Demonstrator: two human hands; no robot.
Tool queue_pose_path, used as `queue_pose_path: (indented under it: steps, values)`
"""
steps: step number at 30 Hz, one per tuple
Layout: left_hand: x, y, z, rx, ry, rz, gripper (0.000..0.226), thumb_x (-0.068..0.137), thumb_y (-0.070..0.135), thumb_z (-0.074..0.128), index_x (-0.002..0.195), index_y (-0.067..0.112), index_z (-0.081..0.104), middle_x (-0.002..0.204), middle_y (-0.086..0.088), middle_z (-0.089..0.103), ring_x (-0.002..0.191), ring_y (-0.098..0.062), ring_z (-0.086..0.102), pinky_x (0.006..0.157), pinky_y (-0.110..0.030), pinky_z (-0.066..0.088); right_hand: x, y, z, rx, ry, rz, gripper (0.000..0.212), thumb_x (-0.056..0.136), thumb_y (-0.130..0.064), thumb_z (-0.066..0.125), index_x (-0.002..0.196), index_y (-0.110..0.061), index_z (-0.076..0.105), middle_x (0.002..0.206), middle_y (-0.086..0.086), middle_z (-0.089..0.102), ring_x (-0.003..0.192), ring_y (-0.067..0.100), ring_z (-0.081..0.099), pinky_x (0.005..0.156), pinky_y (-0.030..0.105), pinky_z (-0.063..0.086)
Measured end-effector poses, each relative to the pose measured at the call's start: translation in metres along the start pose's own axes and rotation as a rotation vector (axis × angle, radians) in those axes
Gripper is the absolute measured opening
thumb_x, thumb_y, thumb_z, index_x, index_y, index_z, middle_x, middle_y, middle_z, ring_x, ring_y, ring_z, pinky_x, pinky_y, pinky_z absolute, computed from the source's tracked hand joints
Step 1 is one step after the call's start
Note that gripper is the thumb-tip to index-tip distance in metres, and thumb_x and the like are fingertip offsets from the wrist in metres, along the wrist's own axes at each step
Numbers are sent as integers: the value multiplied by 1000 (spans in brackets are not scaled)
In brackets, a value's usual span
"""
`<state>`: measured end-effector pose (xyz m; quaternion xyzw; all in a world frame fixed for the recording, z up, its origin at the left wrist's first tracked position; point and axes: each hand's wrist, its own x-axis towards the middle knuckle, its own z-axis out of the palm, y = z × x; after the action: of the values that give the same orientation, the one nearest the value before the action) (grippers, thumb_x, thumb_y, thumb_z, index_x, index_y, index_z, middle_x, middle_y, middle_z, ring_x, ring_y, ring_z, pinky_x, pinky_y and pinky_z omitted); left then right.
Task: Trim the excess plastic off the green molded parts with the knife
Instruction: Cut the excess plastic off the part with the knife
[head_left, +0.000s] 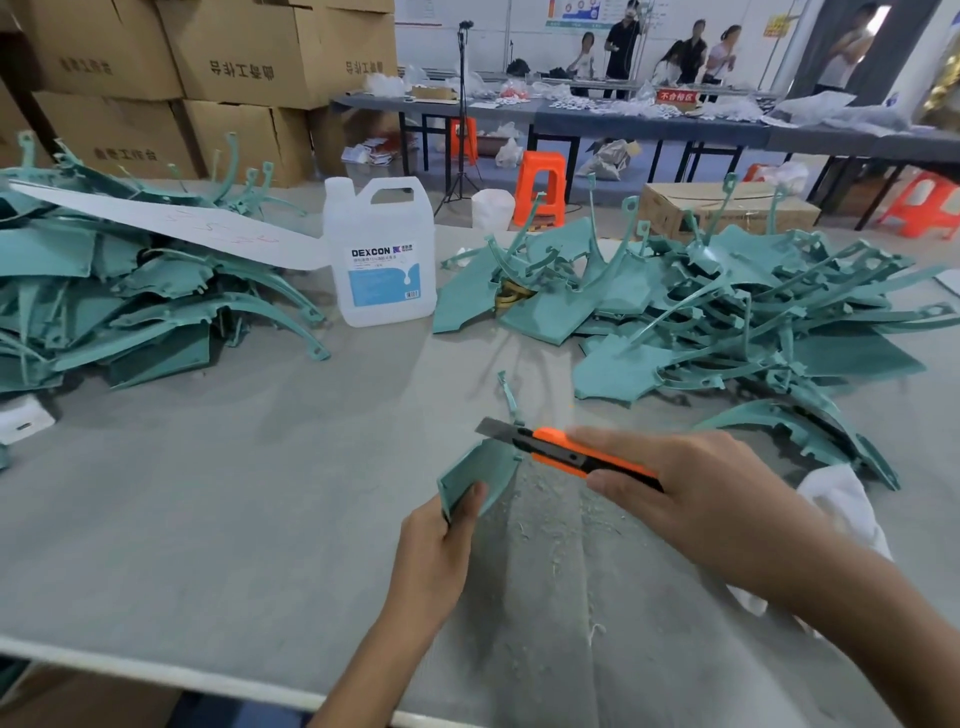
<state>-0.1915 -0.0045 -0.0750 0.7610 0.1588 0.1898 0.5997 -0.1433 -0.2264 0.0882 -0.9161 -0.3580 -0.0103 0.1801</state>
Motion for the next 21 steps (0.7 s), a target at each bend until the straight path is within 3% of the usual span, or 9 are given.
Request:
queue_pose_path:
  steps: [2, 4, 7, 9, 12, 14, 17, 19, 21]
  values:
    - [-1, -1, -1, 15, 3, 9, 37, 92, 56, 53, 85, 23, 69, 70, 6, 68, 63, -4, 52, 61, -29, 45, 5, 8, -2, -60, -3, 66, 41, 100, -51, 48, 134, -72, 37, 72, -16, 65, 62, 4, 60, 57, 21, 47]
    - [-2, 0, 0, 15, 0, 13, 38, 91, 57, 51, 81, 24, 66, 60, 13, 60, 58, -3, 46, 54, -25, 39, 11, 18, -10, -106, 34, 138, 40, 102, -46, 48, 139, -61, 45, 79, -11, 68, 65, 7, 61, 60, 26, 48]
    - [-2, 2, 0, 34, 12, 12, 38, 92, 55, 51, 76, 23, 63, 52, 18, 51, 52, -1, 40, 50, -18, 32, 4, 14, -6, 3, 43, 66, 40, 99, -46, 54, 132, -67, 47, 65, -16, 64, 56, 3, 58, 52, 18, 41]
    - [-2, 3, 0, 48, 6, 20, 35, 94, 51, 52, 73, 25, 60, 51, 19, 51, 50, -2, 40, 49, -17, 32, 0, 7, 0, 41, -15, 54, 43, 98, -49, 54, 129, -74, 39, 67, -25, 63, 56, 0, 58, 52, 18, 43]
    - [-4, 2, -1, 66, -1, 47, 34, 97, 48, 52, 75, 23, 61, 51, 17, 47, 52, -3, 37, 49, -19, 31, 6, 15, 2, 5, 45, 100, 37, 101, -44, 52, 132, -64, 48, 63, -13, 63, 61, -1, 58, 47, 19, 35]
    - [-3, 2, 0, 50, 7, 35, 35, 96, 50, 52, 75, 23, 61, 51, 17, 48, 52, -4, 38, 50, -19, 32, 4, 13, 4, 32, 74, 72, 36, 99, -46, 53, 130, -64, 49, 66, -12, 65, 59, 2, 59, 46, 20, 37]
    - [-2, 3, 0, 62, 12, 41, 38, 93, 53, 51, 73, 23, 60, 51, 17, 49, 51, -5, 39, 49, -20, 31, -1, 4, 9, 67, -7, 64, 40, 99, -50, 53, 125, -78, 40, 73, -19, 66, 55, 4, 58, 53, 18, 45]
    - [-2, 1, 0, 59, 17, 46, 40, 92, 55, 51, 69, 22, 57, 51, 15, 48, 51, -4, 38, 48, -19, 30, 2, 7, 7, -59, 33, 118, 40, 101, -49, 48, 137, -66, 40, 71, -10, 64, 57, 8, 58, 56, 22, 48]
    - [-1, 0, 0, 54, 20, 49, 44, 91, 57, 50, 67, 21, 55, 50, 15, 45, 50, -4, 36, 48, -19, 29, 2, 7, 0, -133, 115, 157, 42, 102, -48, 44, 143, -57, 41, 82, -11, 64, 65, 11, 59, 64, 33, 51]
